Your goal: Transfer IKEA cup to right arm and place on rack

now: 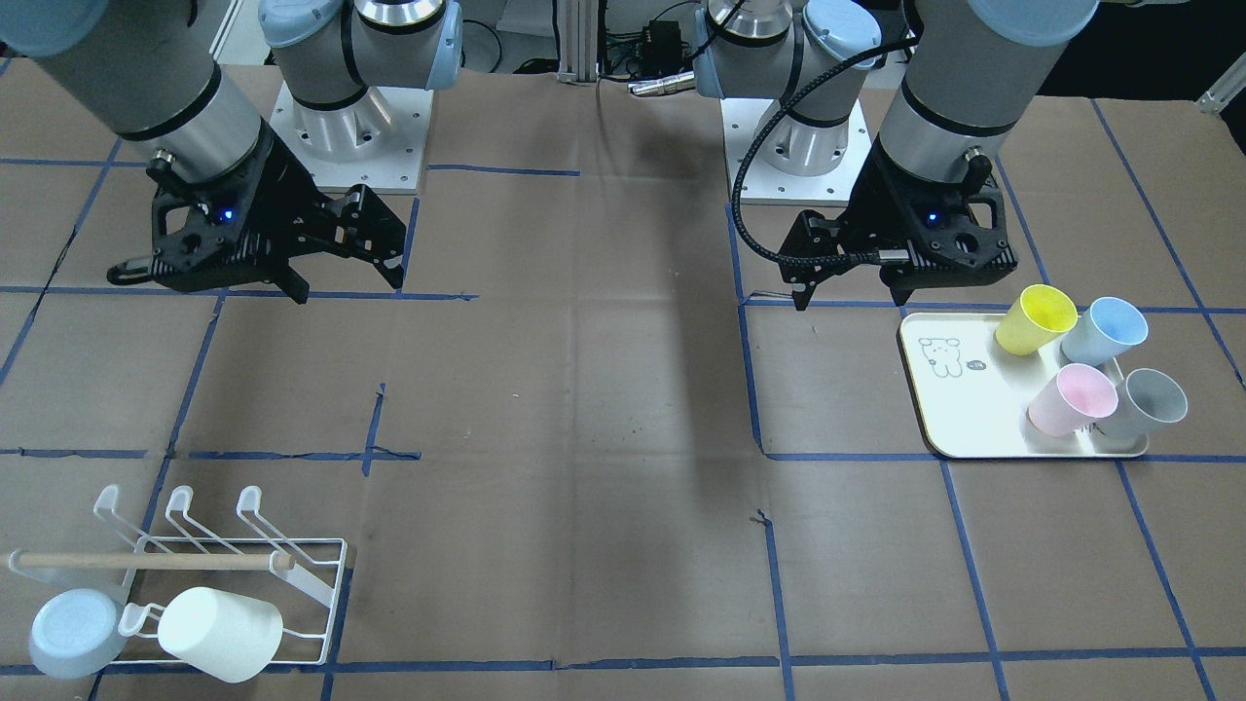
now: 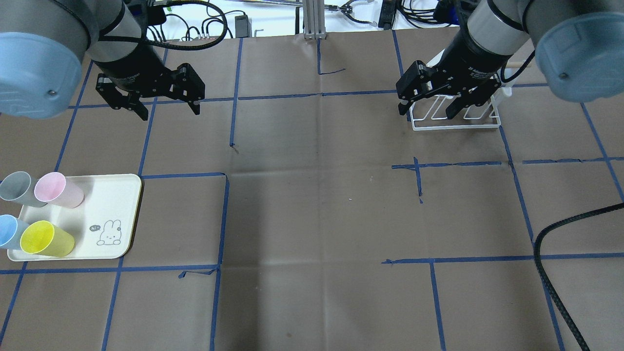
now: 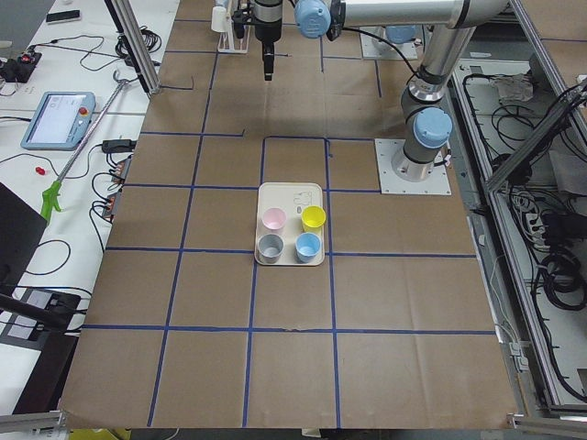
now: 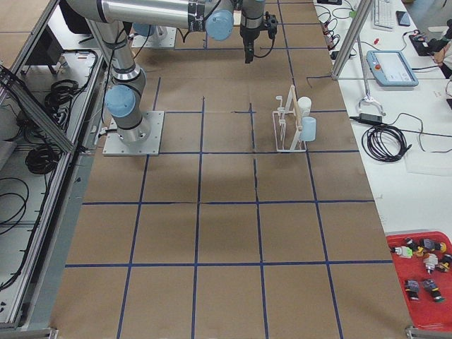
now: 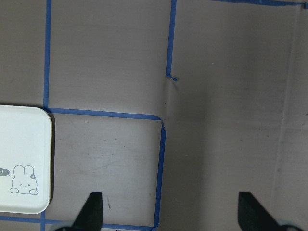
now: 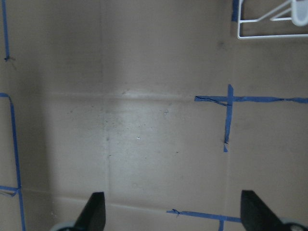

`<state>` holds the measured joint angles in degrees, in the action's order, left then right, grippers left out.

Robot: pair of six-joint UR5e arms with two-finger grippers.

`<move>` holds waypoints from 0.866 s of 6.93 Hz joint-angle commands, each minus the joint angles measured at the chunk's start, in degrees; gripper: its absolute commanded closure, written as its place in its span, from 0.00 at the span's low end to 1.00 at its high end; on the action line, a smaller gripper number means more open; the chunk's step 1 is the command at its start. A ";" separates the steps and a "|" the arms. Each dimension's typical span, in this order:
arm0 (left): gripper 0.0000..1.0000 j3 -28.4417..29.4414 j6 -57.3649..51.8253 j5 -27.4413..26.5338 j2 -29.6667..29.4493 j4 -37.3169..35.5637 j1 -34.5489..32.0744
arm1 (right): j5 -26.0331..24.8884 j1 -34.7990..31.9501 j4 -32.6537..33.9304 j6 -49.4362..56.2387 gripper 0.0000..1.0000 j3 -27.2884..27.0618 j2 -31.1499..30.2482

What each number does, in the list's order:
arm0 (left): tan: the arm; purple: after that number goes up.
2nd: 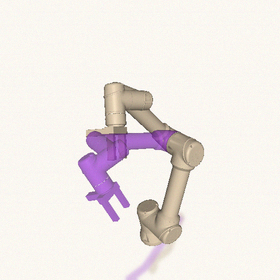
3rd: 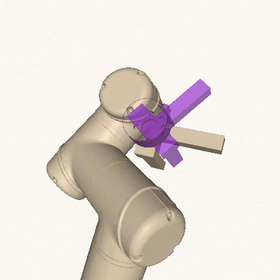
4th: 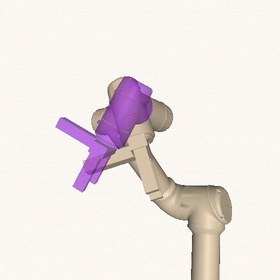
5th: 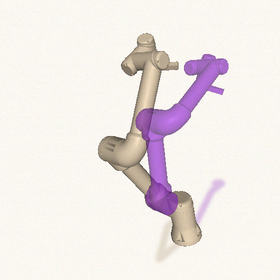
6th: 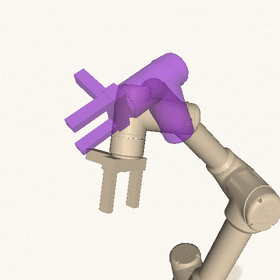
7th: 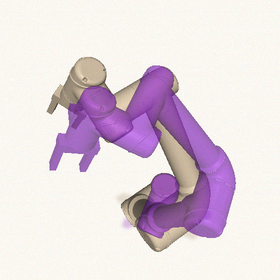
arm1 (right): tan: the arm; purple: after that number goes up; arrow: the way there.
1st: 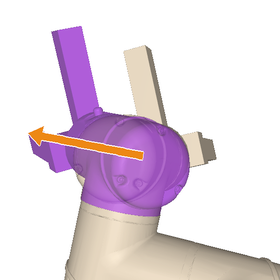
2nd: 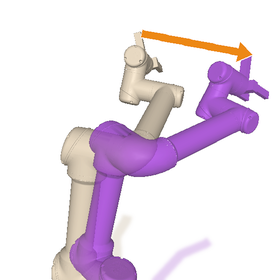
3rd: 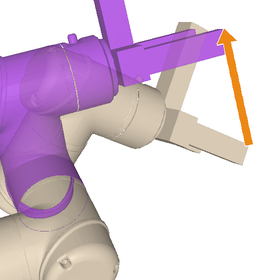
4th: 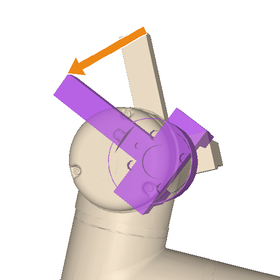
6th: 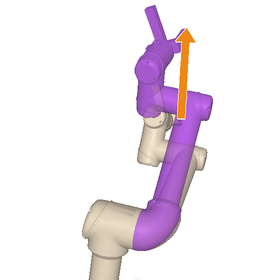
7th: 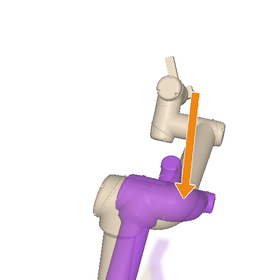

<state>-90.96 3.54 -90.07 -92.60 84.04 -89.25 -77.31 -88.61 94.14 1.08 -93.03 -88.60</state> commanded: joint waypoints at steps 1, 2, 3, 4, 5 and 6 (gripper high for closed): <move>0.00 0.00 -0.02 -0.01 0.05 0.51 -0.04 | -8.95 -1.74 -0.80 -6.18 0.00 -0.14 -4.97; 0.01 0.00 -0.02 0.07 -0.04 0.51 -0.04 | -9.60 -1.92 -0.88 -6.18 0.00 -1.35 -7.96; 0.00 0.00 -0.02 0.07 -0.04 0.51 -0.04 | -10.04 -2.01 -0.71 -6.18 0.00 -3.80 -8.60; 0.01 0.00 -0.02 0.07 -0.04 0.51 -0.04 | -10.14 -2.01 -0.19 -6.18 0.00 -4.17 -8.52; 0.00 0.00 -0.02 0.07 -0.13 0.51 -0.04 | -10.14 -2.01 -0.44 -6.18 0.00 -4.44 -8.34; 0.00 0.00 -0.02 0.07 -0.13 0.51 -0.04 | -10.83 -2.10 -0.79 -6.18 0.00 -4.27 -8.34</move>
